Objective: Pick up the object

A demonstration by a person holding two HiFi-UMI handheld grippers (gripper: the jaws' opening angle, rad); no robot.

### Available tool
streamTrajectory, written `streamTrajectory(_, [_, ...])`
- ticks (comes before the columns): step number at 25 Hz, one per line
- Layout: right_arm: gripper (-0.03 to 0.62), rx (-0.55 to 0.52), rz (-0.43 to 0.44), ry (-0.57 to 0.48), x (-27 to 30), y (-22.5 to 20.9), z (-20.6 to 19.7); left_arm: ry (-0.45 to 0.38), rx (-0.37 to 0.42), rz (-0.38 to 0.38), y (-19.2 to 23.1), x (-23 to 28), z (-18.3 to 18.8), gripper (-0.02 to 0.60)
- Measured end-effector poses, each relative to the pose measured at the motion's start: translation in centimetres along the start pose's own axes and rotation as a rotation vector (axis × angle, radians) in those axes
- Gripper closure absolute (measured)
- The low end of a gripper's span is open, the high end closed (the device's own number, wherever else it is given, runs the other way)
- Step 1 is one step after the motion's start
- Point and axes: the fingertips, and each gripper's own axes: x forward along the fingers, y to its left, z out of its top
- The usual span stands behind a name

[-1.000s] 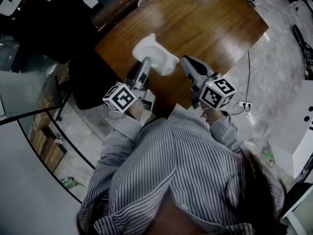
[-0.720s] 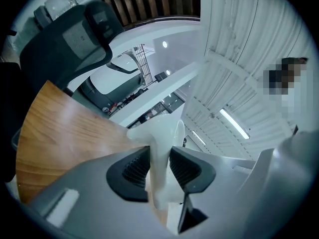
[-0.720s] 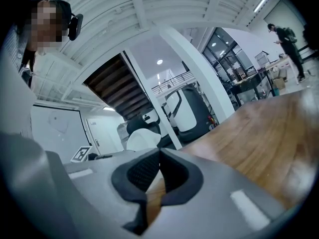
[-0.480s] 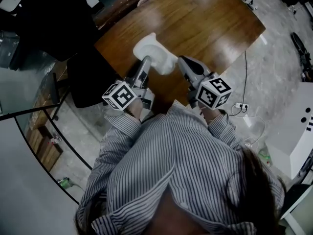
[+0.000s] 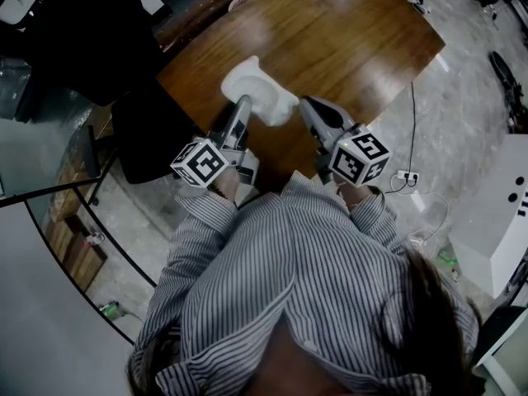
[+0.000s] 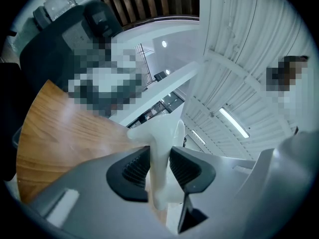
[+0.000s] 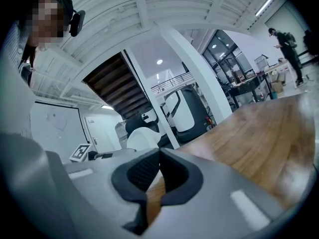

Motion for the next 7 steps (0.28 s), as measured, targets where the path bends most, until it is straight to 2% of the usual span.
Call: streamTrajectory(7, [0.592,-0.014,0.001,-0.001,-0.07,0.17,0.16,0.006,-0.012,0.010,0.34,-0.09,-0.23,0.453])
